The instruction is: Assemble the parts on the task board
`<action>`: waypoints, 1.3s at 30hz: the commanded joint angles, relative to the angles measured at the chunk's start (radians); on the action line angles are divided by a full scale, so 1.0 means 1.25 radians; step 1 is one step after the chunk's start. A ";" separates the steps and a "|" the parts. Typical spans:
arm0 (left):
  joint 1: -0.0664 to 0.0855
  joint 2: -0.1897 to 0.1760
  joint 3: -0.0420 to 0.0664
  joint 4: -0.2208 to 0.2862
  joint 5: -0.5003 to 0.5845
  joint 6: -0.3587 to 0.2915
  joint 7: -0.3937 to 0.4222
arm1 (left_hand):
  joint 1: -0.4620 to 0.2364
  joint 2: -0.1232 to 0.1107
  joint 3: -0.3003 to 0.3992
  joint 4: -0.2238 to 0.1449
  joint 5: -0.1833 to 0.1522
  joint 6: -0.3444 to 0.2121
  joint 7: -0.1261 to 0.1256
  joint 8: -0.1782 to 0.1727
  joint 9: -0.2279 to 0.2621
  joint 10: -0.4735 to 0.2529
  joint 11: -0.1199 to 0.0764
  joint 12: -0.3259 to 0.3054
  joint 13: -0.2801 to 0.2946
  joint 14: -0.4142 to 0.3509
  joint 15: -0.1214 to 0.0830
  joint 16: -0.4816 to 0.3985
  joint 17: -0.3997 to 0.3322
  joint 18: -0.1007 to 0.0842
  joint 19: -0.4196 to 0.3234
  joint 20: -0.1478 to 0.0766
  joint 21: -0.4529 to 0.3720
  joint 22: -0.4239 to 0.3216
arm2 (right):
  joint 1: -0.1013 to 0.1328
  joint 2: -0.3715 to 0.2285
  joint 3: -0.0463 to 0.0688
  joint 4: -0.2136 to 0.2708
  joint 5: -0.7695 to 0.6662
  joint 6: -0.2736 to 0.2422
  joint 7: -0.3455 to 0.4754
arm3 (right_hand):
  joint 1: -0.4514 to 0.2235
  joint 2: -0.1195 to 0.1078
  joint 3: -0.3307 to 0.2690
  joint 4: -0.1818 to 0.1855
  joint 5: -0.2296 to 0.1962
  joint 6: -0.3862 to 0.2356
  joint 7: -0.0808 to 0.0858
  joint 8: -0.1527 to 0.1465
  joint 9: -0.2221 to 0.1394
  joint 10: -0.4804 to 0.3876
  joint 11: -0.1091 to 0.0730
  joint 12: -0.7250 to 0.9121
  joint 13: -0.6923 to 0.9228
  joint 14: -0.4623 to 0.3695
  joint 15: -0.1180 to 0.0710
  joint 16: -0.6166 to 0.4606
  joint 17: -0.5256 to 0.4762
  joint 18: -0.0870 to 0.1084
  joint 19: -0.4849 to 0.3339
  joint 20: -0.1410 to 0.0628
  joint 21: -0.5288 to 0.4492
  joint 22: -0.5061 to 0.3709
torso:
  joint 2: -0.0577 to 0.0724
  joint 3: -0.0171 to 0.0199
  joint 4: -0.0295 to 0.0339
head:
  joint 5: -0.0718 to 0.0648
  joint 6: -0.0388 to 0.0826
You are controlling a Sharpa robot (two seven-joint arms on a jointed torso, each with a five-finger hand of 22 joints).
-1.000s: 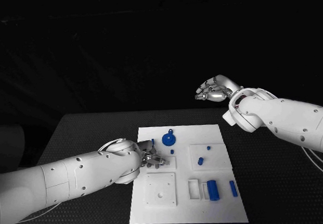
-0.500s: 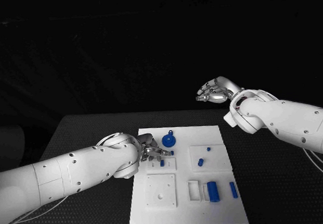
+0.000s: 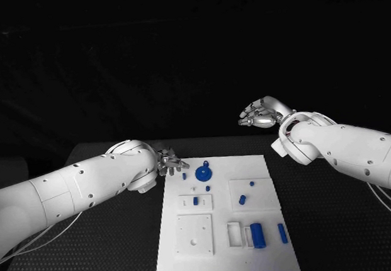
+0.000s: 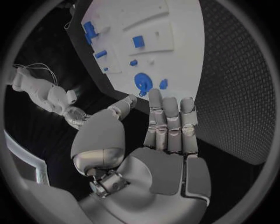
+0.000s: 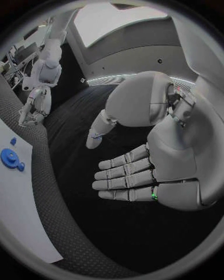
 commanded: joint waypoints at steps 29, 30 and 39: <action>0.008 0.164 -0.001 -0.299 0.037 0.295 -0.002 | -0.016 0.023 -0.039 0.018 0.011 -0.029 0.017 -0.028 -0.011 -0.019 0.016 -0.047 0.001 -0.029 0.021 -0.025 0.011 -0.023 -0.029 -0.083 -0.034 0.011 | 0.000 0.009 0.000 0.004 0.004 0.008 0.003 | 0.004 -0.002 -0.003 0.002 0.004 -0.004 0.000 0.002 -0.002 0.001 0.001 -0.005 -0.001 -0.004 0.000 -0.005 -0.001 0.003 -0.007 -0.002 -0.004 0.003 | 0.007 -0.0010 -0.0047 | 0.005 0.011; 0.007 0.167 -0.001 -0.302 0.042 0.296 -0.002 | -0.016 0.025 -0.039 0.017 0.013 -0.029 0.017 -0.029 -0.011 -0.020 0.016 -0.048 0.001 -0.029 0.021 -0.025 0.011 -0.023 -0.029 -0.083 -0.035 0.012 | 0.000 0.009 0.000 0.004 0.004 0.008 0.003 | 0.004 -0.002 -0.003 0.002 0.004 -0.004 0.000 0.002 -0.002 0.001 0.001 -0.005 -0.001 -0.004 0.000 -0.005 -0.001 0.003 -0.007 -0.002 -0.004 0.003 | 0.007 -0.0011 -0.0047 | 0.005 0.011; -0.010 0.190 -0.001 -0.343 0.051 0.307 0.003 | -0.021 0.039 -0.042 0.008 0.028 -0.028 0.018 -0.032 -0.012 -0.020 0.016 -0.049 0.005 -0.031 0.022 -0.025 0.014 -0.023 -0.029 -0.082 -0.038 0.015 | 0.000 0.011 0.000 0.007 0.003 0.008 0.003 | 0.004 -0.001 -0.003 0.002 0.004 -0.004 0.000 0.002 -0.002 0.001 0.001 -0.006 0.000 -0.004 0.000 -0.005 -0.001 0.003 -0.007 -0.002 -0.004 0.003 | 0.008 -0.0022 -0.0051 | 0.001 0.010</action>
